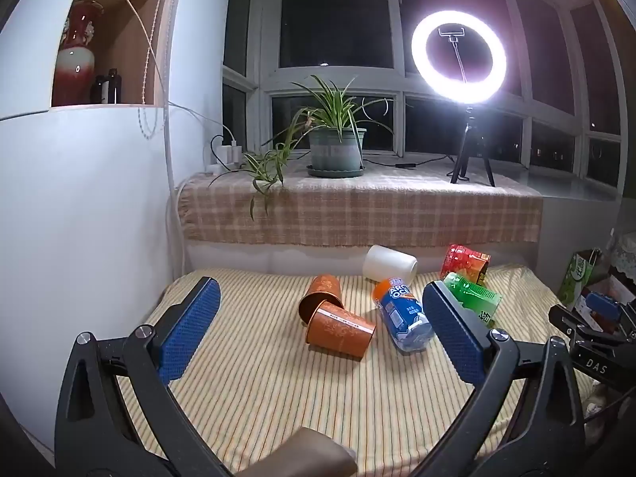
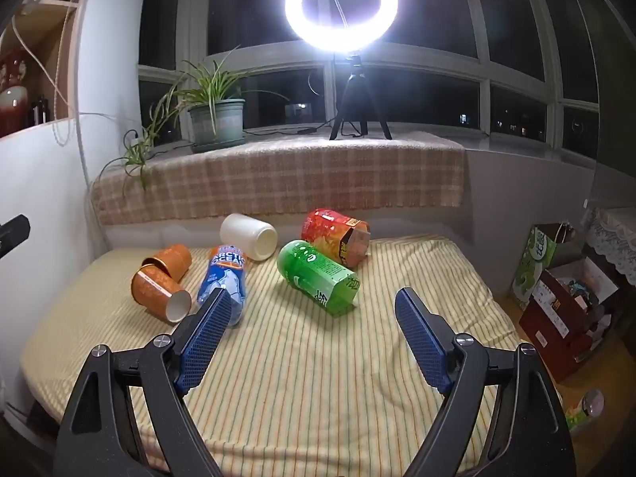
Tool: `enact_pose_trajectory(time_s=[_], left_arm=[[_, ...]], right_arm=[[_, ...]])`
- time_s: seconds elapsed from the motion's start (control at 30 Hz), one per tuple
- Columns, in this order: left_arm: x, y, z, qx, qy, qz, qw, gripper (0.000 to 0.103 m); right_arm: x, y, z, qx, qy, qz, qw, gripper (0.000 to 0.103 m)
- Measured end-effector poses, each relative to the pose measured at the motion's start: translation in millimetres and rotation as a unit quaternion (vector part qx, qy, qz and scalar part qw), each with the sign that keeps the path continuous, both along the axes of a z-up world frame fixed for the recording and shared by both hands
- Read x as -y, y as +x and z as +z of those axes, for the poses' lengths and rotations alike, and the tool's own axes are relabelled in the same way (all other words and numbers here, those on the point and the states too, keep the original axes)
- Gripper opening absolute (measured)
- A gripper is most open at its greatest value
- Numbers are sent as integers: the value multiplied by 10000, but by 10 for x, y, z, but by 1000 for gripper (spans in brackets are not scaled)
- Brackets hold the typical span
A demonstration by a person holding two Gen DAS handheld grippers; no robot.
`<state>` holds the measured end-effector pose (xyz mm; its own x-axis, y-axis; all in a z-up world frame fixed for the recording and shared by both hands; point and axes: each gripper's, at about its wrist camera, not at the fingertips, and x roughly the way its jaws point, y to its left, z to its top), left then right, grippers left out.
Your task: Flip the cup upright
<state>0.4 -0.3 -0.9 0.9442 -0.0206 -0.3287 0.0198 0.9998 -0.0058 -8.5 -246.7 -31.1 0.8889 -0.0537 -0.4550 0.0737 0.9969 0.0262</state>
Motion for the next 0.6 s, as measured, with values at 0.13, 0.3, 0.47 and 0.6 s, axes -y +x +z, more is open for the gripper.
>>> enact_pose_trajectory(time_s=[0.13,0.3,0.47,0.6], left_arm=[[-6,-9,2,83,-27,91,9999,103],[3,-13,-2,85,5,107,9999,103],[-28,-15,-8,75,-16,104,9999,103],[-34,-15,-6,72,-36,103,9999,103]], right_arm=[[-10,-5,-10,-6,21,9,10000,84],[-34,-9,8,7,-17,32,10000,84],[-9,3,32,22,-44,24,10000,84],[-57,-9,18,28,-48,36,10000,84]])
